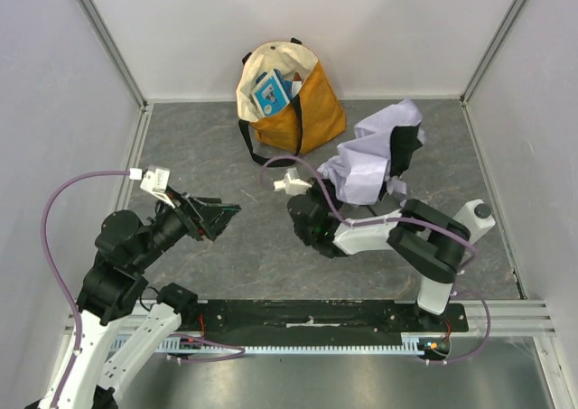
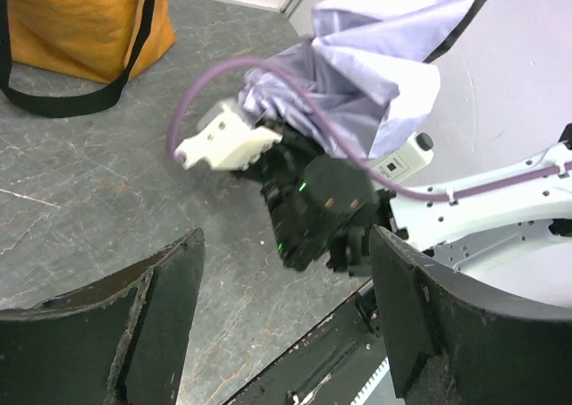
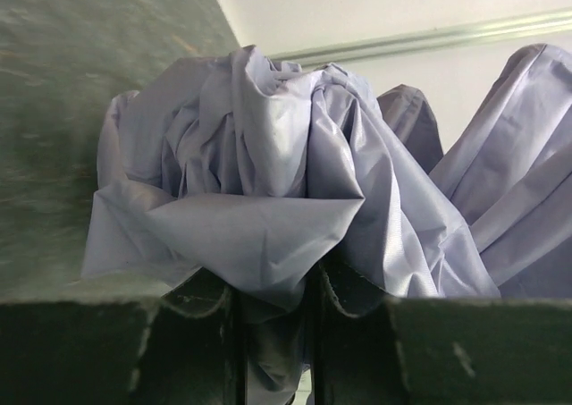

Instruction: Put away the umbrella

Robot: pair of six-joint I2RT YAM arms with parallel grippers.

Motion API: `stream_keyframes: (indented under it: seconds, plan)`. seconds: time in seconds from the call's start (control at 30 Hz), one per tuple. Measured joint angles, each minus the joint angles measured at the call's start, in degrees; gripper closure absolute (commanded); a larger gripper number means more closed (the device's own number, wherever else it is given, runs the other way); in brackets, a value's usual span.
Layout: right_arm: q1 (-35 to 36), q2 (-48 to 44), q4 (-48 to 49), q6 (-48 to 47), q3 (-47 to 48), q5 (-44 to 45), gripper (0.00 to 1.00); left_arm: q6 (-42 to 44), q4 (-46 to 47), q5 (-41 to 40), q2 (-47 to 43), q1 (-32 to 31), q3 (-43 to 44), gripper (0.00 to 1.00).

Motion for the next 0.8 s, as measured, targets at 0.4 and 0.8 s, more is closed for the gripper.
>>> stream_keyframes:
  seconds: [0.4,0.8]
  plan:
    - [10.60,8.81,-51.43,56.98,15.47,-17.46,1.00,0.07,-2.40,-3.15,-3.93,0.00,-1.75,0.21]
    - [8.96,4.22,-62.12,65.51,12.63,-44.28,1.00,-0.02,-4.42,-4.15,-4.39,0.00,-6.36,0.23]
